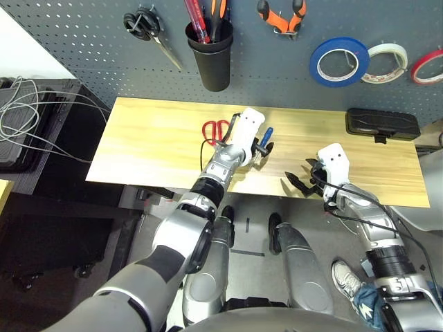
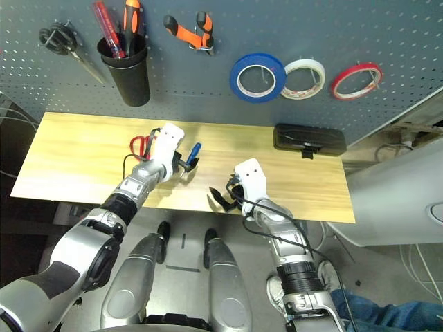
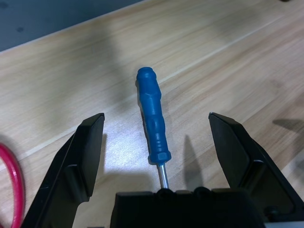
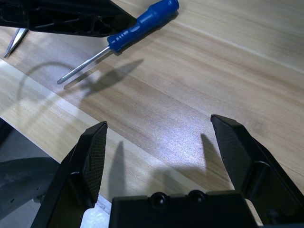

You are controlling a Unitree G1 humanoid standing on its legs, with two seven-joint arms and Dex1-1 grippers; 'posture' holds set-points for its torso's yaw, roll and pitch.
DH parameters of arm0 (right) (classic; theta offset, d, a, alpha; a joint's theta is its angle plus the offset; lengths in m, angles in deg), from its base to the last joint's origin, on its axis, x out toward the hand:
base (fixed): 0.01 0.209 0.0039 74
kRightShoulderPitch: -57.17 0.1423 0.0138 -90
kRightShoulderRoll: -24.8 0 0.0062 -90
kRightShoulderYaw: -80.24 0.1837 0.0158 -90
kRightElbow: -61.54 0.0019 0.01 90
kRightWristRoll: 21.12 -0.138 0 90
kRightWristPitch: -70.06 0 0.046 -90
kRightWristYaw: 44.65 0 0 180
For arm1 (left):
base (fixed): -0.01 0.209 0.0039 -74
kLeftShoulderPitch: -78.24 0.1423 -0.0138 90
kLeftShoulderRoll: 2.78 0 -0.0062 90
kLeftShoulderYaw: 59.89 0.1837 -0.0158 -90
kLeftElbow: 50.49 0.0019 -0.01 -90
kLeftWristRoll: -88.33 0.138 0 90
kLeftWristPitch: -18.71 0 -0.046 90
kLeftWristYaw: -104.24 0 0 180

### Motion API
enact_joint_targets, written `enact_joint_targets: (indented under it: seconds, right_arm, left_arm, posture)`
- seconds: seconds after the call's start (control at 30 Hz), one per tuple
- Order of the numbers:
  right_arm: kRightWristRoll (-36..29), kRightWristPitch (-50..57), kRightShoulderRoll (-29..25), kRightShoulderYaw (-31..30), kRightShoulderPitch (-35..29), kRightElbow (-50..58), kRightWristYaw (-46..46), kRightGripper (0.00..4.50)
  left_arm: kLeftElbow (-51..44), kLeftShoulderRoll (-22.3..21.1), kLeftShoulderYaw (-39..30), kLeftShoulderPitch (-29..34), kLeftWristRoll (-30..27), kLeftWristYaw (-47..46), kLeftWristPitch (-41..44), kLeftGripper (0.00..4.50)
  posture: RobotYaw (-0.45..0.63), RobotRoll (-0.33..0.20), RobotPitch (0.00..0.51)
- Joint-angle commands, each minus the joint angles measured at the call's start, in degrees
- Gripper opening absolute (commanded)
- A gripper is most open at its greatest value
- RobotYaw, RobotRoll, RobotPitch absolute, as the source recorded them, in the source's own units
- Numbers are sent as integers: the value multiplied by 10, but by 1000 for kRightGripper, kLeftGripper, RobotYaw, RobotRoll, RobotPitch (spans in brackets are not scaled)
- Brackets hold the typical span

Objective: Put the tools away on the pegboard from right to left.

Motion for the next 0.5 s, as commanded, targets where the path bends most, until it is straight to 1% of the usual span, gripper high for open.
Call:
enact_joint_targets:
  seconds: [0.03, 0.5]
  right_arm:
    - [-2, 14, 0, -3, -18, 11, 1, 4500]
    - [-5, 33, -4, -1, -31, 38, 3, 4500]
  left_arm:
    - [23, 6, 4, 7, 5, 1, 10, 4480]
    - [52, 17, 12, 16, 15, -4, 36, 4480]
  posture:
    - [-16, 0, 433]
    - [-40, 0, 443]
